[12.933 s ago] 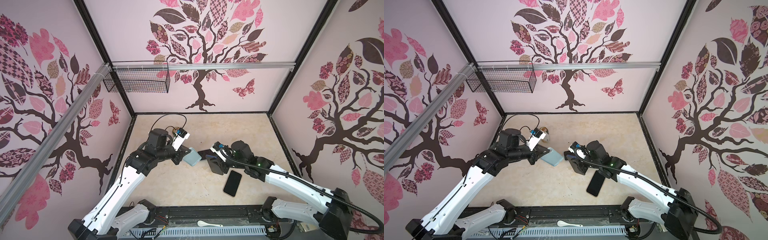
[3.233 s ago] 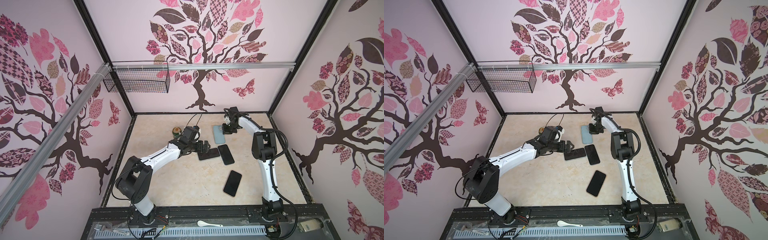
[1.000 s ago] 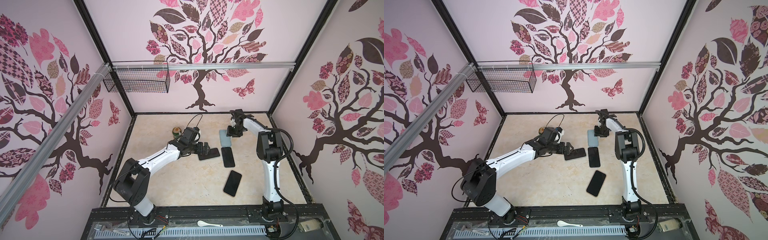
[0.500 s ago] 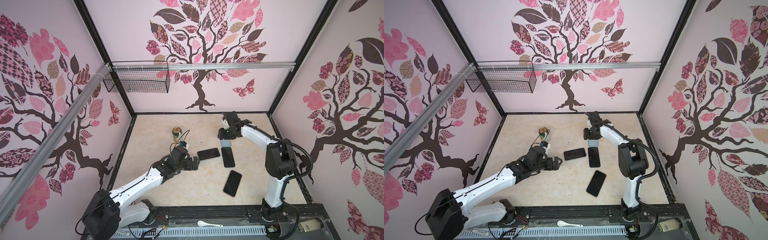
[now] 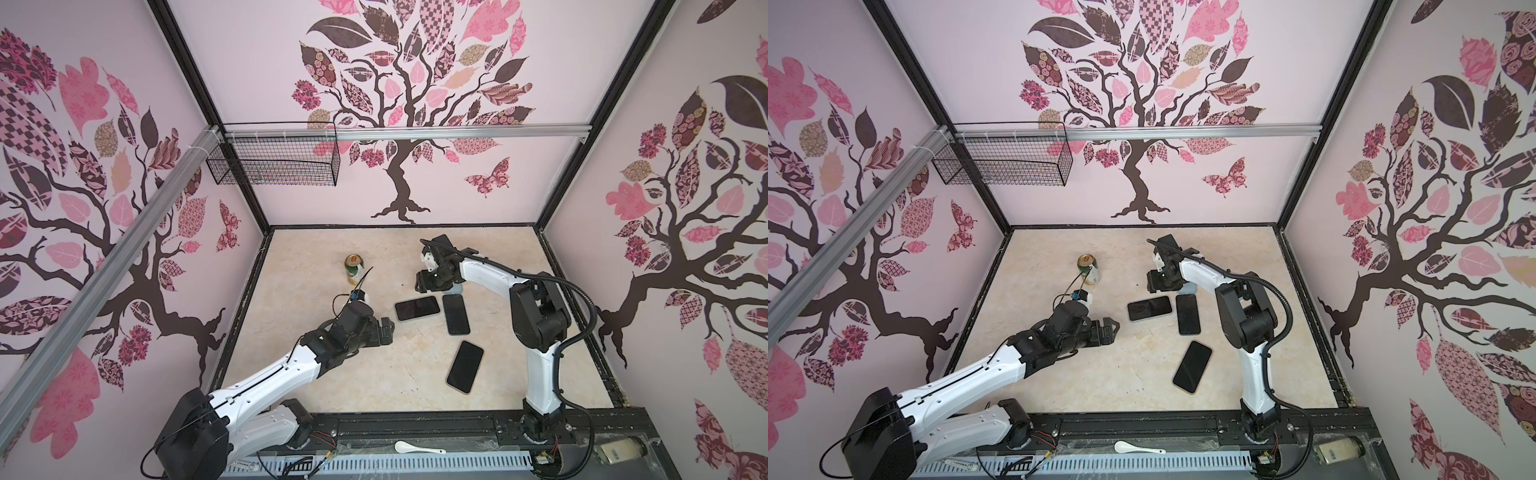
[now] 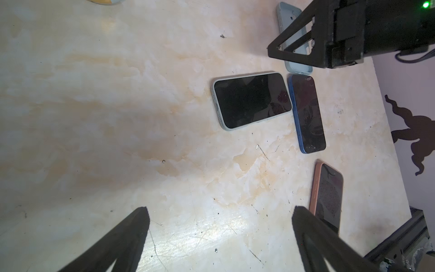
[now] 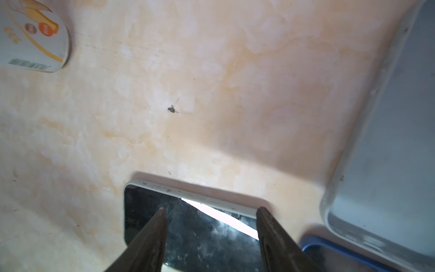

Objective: Take the phone out of the phone case
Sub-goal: Rotate the phone at the center of the table.

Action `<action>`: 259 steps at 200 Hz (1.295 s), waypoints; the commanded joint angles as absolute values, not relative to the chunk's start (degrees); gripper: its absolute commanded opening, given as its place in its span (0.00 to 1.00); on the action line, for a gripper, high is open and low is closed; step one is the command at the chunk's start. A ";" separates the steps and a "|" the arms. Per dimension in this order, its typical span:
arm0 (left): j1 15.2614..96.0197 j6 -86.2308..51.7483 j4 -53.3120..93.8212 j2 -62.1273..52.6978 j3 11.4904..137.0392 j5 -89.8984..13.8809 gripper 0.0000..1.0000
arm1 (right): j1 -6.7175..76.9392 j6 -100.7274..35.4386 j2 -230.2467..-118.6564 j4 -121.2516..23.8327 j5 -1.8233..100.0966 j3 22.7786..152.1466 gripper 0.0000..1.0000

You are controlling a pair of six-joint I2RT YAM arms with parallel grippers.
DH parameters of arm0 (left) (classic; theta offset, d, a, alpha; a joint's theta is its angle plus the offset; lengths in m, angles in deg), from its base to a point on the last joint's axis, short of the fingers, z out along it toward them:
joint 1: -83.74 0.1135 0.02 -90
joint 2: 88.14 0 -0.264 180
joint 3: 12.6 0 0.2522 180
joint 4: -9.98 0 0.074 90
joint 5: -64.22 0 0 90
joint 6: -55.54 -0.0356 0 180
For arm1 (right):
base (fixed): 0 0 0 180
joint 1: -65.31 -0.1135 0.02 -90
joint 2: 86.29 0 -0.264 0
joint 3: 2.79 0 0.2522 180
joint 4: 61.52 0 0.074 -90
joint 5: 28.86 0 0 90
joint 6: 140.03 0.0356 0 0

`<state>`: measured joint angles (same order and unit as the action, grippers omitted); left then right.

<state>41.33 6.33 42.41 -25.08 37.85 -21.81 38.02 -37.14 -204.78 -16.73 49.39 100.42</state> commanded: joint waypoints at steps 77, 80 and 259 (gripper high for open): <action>44.24 8.46 40.98 -25.77 35.36 -25.74 0.98 | 37.94 -39.79 -212.83 -11.36 44.17 107.61 0.74; 44.47 8.58 40.89 -25.92 35.12 -25.90 0.98 | 37.96 -39.82 -212.92 -11.14 43.93 107.65 0.74; 48.57 11.98 40.67 -31.37 29.37 -27.41 0.98 | 36.86 -39.91 -207.41 -10.27 44.78 96.50 0.76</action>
